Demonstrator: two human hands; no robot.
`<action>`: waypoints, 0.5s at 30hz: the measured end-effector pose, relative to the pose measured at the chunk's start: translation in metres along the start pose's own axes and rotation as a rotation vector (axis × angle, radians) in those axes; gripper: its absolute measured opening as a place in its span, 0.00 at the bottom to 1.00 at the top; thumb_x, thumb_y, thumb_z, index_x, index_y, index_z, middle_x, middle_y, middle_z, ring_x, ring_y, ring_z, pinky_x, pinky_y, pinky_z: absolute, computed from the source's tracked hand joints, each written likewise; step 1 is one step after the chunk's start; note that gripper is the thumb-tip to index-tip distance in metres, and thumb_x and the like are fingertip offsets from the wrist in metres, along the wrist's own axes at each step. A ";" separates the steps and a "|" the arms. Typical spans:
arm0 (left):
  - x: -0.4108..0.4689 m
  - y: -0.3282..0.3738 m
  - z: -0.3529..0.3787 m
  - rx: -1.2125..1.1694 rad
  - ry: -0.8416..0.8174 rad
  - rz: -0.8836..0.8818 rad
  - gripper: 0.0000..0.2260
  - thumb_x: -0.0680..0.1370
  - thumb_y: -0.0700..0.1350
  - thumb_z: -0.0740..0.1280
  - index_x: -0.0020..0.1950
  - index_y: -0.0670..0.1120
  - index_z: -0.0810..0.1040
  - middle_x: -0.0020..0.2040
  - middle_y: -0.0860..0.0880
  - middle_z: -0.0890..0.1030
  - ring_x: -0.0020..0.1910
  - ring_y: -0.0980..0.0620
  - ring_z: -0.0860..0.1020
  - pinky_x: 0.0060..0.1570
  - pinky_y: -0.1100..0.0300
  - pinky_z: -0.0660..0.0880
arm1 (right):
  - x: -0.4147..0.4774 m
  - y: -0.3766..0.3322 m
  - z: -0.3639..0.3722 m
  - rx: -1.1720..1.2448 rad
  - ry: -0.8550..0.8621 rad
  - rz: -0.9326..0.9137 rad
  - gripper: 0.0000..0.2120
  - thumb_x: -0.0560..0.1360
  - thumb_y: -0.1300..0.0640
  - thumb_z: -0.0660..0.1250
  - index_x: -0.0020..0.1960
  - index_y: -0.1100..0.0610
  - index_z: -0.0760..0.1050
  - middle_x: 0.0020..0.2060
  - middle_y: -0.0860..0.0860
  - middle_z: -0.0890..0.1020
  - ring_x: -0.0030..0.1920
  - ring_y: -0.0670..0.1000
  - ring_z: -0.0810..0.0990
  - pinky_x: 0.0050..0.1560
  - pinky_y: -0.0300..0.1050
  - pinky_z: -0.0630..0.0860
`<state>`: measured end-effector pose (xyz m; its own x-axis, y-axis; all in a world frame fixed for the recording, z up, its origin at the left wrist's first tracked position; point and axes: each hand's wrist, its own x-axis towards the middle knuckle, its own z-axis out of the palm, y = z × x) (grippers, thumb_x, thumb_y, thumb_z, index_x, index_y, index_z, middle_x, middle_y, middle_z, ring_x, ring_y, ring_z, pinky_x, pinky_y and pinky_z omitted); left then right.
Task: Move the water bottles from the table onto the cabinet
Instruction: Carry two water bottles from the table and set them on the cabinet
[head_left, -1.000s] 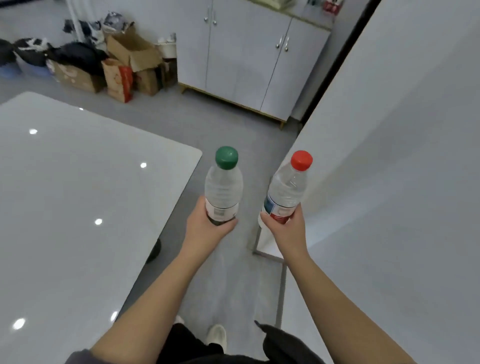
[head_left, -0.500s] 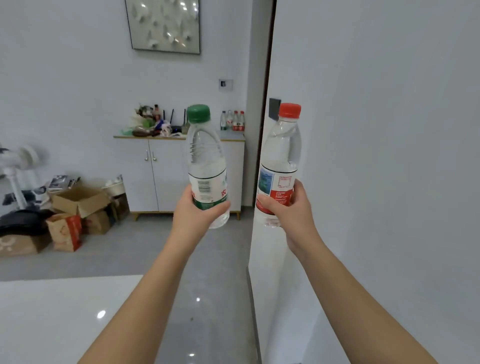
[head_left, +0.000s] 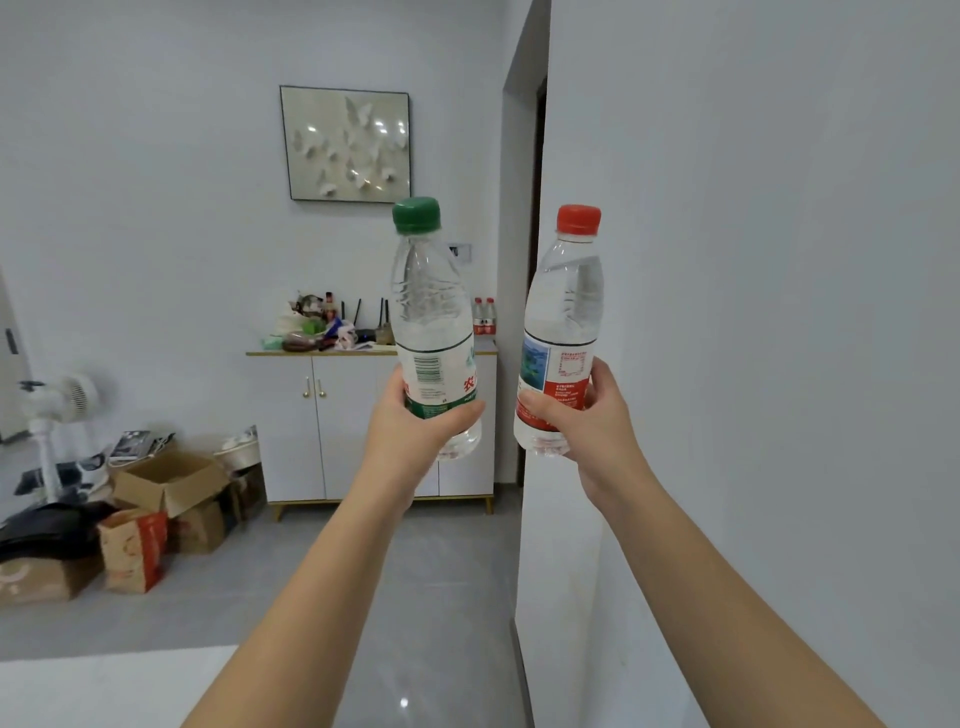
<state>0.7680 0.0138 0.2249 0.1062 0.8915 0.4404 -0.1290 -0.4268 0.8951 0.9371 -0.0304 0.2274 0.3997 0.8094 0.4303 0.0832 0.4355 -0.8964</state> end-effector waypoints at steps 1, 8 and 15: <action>0.000 0.000 0.000 -0.006 0.002 0.006 0.21 0.67 0.39 0.78 0.51 0.58 0.75 0.48 0.56 0.83 0.50 0.56 0.81 0.46 0.59 0.77 | 0.001 0.000 0.001 0.000 0.002 -0.005 0.28 0.69 0.60 0.77 0.64 0.47 0.70 0.53 0.42 0.81 0.51 0.43 0.81 0.53 0.45 0.80; 0.016 -0.002 -0.007 0.012 -0.018 0.025 0.21 0.68 0.39 0.78 0.52 0.59 0.74 0.49 0.58 0.82 0.49 0.60 0.80 0.40 0.68 0.73 | 0.019 0.005 0.012 -0.006 -0.001 -0.005 0.29 0.69 0.59 0.77 0.65 0.49 0.70 0.53 0.42 0.81 0.52 0.43 0.81 0.51 0.42 0.80; 0.051 -0.013 -0.019 0.028 0.000 0.010 0.21 0.67 0.39 0.78 0.53 0.57 0.75 0.49 0.57 0.83 0.49 0.59 0.81 0.42 0.66 0.75 | 0.045 0.018 0.031 -0.009 -0.013 0.021 0.27 0.69 0.60 0.77 0.62 0.47 0.69 0.52 0.42 0.80 0.51 0.42 0.81 0.43 0.35 0.77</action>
<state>0.7563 0.0672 0.2345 0.1056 0.8873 0.4490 -0.1023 -0.4394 0.8924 0.9277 0.0256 0.2343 0.3894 0.8233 0.4129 0.0836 0.4148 -0.9060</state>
